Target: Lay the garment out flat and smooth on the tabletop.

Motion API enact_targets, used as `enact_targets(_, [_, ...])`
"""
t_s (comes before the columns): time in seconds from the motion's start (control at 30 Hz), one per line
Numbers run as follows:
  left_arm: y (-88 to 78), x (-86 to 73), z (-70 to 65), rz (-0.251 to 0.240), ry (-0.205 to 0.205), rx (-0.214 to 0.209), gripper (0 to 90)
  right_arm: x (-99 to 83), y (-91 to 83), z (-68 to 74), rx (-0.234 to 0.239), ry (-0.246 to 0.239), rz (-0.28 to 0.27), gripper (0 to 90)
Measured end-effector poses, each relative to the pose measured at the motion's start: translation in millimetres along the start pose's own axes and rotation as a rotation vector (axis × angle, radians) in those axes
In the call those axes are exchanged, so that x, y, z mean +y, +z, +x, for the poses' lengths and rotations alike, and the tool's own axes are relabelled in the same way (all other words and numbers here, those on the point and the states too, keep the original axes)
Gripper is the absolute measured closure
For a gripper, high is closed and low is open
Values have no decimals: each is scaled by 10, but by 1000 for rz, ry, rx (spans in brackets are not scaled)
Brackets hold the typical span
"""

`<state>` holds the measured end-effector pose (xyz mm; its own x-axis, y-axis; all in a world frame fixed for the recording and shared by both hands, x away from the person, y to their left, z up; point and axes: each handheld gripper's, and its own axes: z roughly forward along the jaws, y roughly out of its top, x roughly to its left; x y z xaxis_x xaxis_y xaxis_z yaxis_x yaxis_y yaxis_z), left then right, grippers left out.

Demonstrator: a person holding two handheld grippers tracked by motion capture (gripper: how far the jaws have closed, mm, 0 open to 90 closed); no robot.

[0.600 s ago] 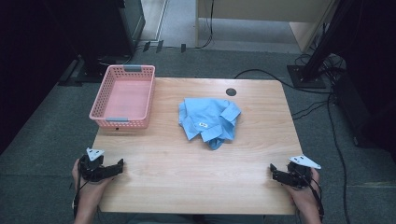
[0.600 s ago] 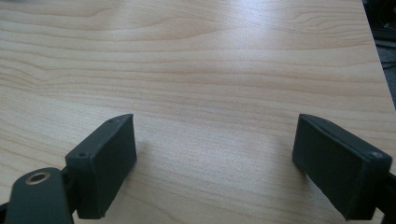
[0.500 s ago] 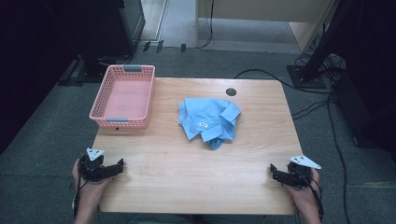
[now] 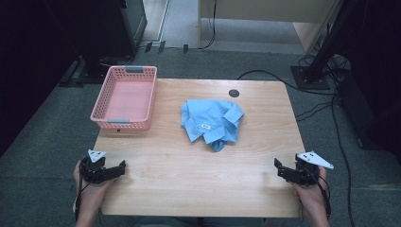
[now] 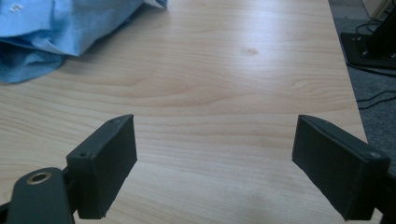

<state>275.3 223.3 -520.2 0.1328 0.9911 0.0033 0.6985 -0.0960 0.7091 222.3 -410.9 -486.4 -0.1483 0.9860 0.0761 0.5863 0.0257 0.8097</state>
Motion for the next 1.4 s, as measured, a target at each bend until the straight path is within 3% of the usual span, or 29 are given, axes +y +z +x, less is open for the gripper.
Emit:
enact_targets(0.2, [2,2,-2,0,-2,2,0,180,-35,80,7,-15,-5,141])
enact_targets(0.3, [3,3,-3,0,-2,2,0,289,-30,126,32,-15,-11,142])
enact_targets(0.53, [3,4,-3,1,1,-1,0,471,74,299,50,-58,18,142])
enact_targets(0.8, [3,4,-5,1,1,-1,0,659,178,499,107,-70,31,150])
enact_targets(1.0, [5,6,-6,1,0,-1,0,839,261,669,155,-87,16,150])
enact_targets(1.4, [7,8,-7,1,0,-1,0,1113,406,975,187,-113,-20,152])
